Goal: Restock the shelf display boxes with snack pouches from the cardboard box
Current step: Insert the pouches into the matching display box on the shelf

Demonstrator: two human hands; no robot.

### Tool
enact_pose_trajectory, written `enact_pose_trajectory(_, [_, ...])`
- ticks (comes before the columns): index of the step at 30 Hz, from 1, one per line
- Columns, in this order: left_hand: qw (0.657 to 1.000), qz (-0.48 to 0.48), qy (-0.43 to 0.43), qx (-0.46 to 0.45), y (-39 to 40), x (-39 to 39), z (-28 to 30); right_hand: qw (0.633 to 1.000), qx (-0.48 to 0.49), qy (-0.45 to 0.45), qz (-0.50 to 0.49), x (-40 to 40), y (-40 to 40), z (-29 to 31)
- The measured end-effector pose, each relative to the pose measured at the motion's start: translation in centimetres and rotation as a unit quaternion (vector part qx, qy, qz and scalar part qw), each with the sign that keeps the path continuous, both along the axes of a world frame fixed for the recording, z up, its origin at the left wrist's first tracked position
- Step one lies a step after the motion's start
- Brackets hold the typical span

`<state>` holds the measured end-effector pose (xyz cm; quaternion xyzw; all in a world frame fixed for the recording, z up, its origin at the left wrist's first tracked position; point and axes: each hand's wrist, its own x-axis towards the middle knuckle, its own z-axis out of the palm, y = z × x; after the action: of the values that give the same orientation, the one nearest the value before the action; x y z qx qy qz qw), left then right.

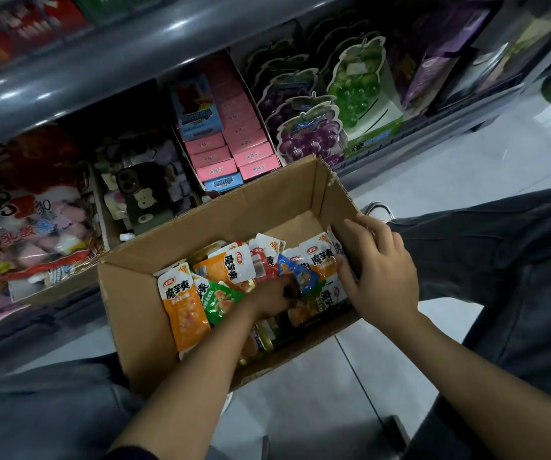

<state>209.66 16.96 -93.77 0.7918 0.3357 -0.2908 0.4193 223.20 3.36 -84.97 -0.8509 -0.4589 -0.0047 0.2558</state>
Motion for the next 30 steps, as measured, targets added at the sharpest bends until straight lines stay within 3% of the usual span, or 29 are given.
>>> enact_pose_trajectory(3, [0.999,0.007,0.012,-0.029,-1.0,0.4,-0.6,1.0,0.004,0.0,-0.001,0.0,0.0,-0.1])
enact_pose_trajectory(11, [0.998,0.058,-0.011,0.012,-1.0,0.7,-1.2,1.0,0.013,0.011,-0.009,0.0,0.0,-0.4])
enact_pose_trajectory(16, [0.997,0.075,-0.022,-0.012,-0.2,0.5,-0.2,1.0,0.014,0.01,-0.007,0.0,0.0,-0.4])
enact_pose_trajectory(22, [0.991,0.054,0.017,-0.121,-0.6,0.7,-0.1,1.0,0.013,0.015,-0.008,0.0,0.0,-0.3])
enact_pose_trajectory(30, [0.992,0.05,0.011,-0.117,-1.4,0.7,-0.6,1.0,0.029,0.006,-0.007,-0.1,-0.1,-0.3])
